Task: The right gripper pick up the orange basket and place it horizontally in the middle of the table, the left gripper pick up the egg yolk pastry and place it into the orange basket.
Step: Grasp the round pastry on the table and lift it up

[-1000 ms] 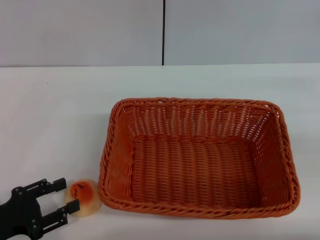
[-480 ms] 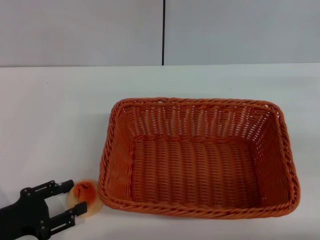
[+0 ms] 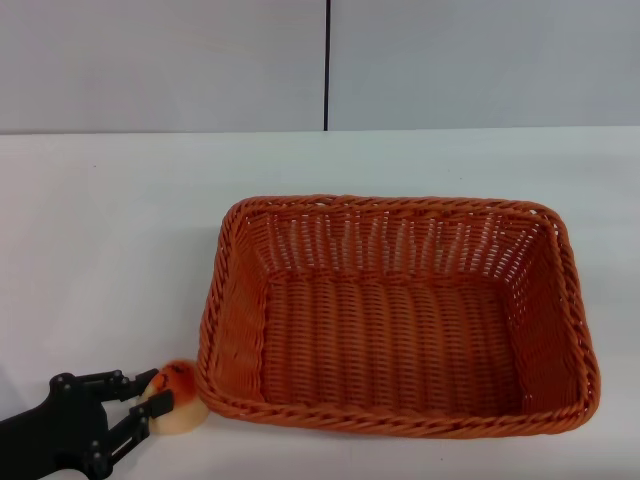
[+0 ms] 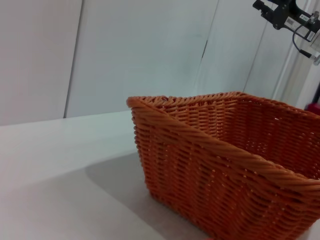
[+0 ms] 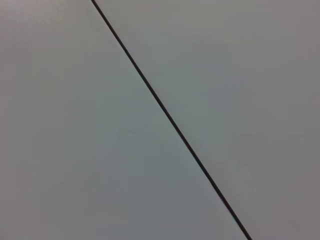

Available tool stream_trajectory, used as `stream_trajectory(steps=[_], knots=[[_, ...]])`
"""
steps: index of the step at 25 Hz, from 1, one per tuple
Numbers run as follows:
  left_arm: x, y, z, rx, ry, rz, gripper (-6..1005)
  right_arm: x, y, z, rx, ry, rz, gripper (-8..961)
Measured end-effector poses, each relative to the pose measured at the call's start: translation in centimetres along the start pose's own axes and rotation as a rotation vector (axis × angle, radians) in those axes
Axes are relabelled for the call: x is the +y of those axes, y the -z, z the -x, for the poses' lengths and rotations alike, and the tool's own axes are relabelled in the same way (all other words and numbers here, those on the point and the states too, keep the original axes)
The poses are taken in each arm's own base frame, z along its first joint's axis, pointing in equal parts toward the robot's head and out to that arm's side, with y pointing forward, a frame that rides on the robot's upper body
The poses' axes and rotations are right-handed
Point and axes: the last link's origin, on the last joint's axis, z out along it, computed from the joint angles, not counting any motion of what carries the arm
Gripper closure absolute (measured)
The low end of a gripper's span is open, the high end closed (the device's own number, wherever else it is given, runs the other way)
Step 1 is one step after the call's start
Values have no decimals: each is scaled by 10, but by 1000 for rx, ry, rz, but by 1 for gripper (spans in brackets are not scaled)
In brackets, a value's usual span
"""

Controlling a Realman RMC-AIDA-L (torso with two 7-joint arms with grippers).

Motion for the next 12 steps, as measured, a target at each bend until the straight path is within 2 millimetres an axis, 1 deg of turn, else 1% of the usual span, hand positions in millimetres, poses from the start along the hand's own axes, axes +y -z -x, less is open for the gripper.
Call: stream_trajectory(steps=[7, 9, 12], knots=[[2, 1, 1, 35, -22, -29, 784, 0, 3, -1, -1, -3, -1, 505], [2, 1, 1, 53, -22, -43, 798, 0, 5, -1, -4, -6, -5, 506], [-3, 6, -2, 68, -24, -85, 820, -1, 8, -2, -6, -8, -11, 506]])
